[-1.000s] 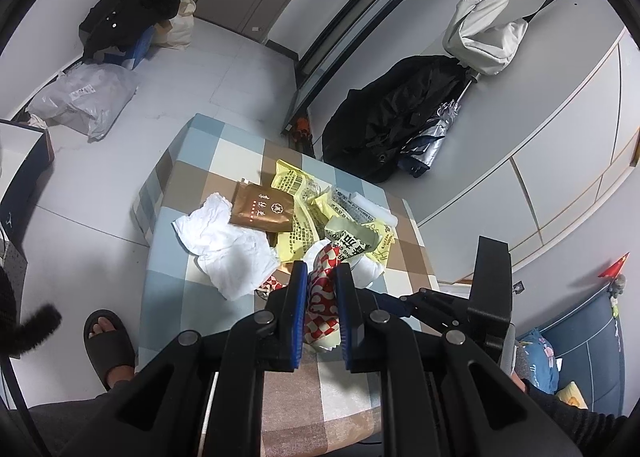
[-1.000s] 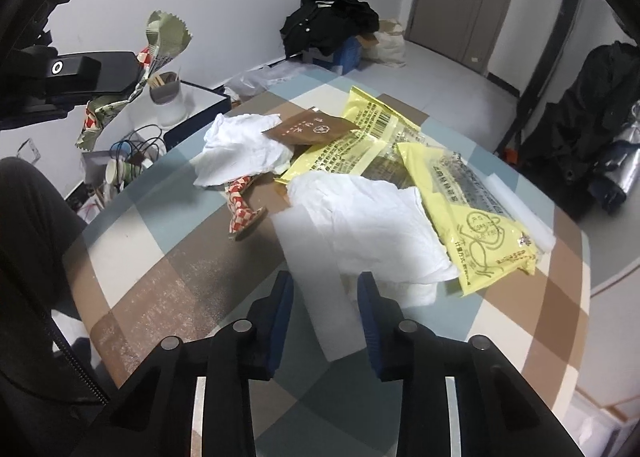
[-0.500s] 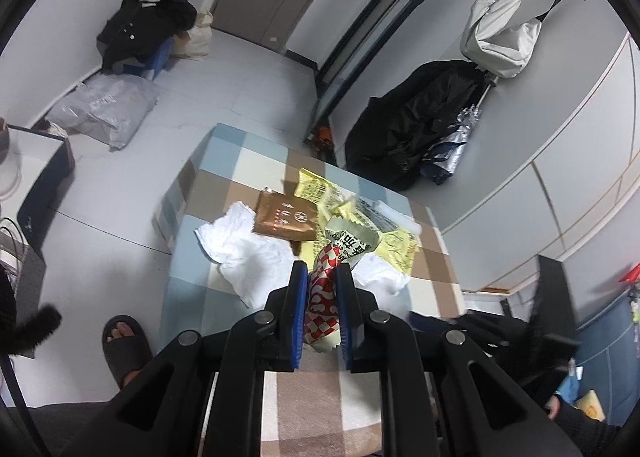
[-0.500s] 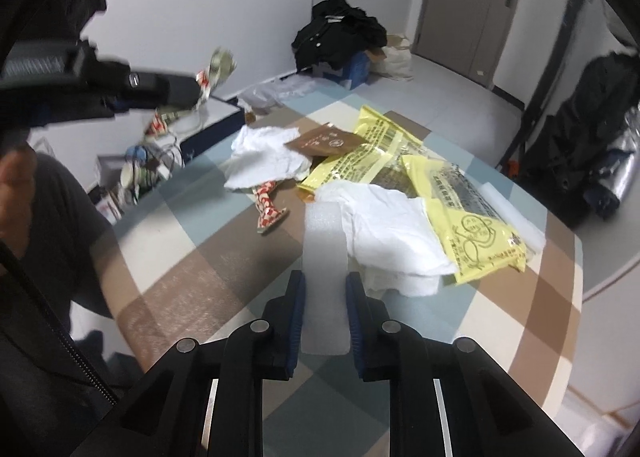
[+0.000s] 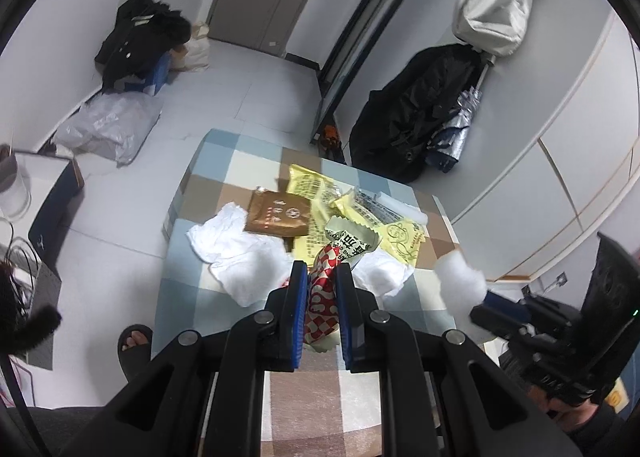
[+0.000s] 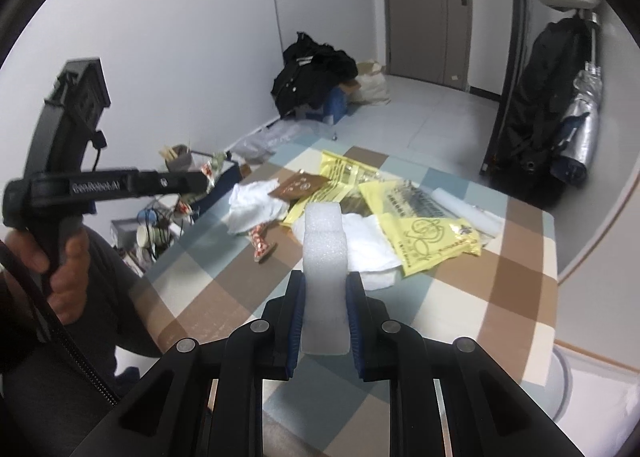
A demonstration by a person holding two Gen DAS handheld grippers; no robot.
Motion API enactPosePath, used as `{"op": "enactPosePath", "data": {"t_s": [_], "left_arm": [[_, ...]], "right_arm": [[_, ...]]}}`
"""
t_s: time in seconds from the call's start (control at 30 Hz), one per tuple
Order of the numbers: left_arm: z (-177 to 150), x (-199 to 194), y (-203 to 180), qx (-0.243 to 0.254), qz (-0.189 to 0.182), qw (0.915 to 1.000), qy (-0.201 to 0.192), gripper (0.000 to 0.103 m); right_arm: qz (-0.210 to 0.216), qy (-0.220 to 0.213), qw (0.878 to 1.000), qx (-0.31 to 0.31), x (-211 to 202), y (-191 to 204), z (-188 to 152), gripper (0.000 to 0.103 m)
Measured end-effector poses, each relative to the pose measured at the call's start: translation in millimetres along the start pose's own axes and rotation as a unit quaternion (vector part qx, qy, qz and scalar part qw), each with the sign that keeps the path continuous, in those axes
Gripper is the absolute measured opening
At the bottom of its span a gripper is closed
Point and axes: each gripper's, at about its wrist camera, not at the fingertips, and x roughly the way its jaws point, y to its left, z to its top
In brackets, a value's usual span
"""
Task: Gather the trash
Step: 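Grasp the white foam block with the right tool while the left holds the wrapper, then carry both items over the white bin and open both tools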
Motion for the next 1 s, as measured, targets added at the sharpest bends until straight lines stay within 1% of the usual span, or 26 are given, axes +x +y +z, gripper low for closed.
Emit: {"op": "enactPosePath", "data": {"t_s": [0.17, 0.23, 0.37, 0.47, 0.67, 0.87, 1.0], "left_arm": [[3.5, -5.2, -29.1, 0.033, -0.005, 0.9995, -0.001, 0.01], [5.7, -7.4, -45.7, 0.052, -0.005, 0.9986, 0.001, 0.01], [14.7, -7.6, -79.7, 0.068, -0.029, 0.9972, 0.008, 0.01], [22.3, -1.9, -109.7, 0.088, -0.046, 0.995, 0.01, 0.01], [33.8, 12.6, -162.7, 0.114, -0.084, 0.9897, 0.021, 0.01], [45.2, 24.5, -214.8, 0.146, -0.124, 0.981, 0.028, 0.01], [47.1, 49.1, -251.5, 0.164, -0.143, 0.9744, 0.054, 0.01]], "right_arm": [[0.002, -0.029, 0.999, 0.026, -24.7, -12.2, 2.2, 0.019], [-0.005, -0.042, 0.998, 0.036, -35.9, -19.3, 4.8, 0.019], [-0.013, -0.069, 0.996, 0.057, -60.9, -38.1, 8.6, 0.019], [-0.027, -0.086, 0.994, 0.063, -83.5, -52.8, 11.3, 0.019], [-0.066, -0.108, 0.988, 0.086, -133.6, -86.0, 12.4, 0.019], [-0.116, -0.129, 0.978, 0.118, -183.6, -125.8, 6.3, 0.019], [-0.145, -0.137, 0.97, 0.138, -205.1, -153.2, -5.4, 0.019]]}}
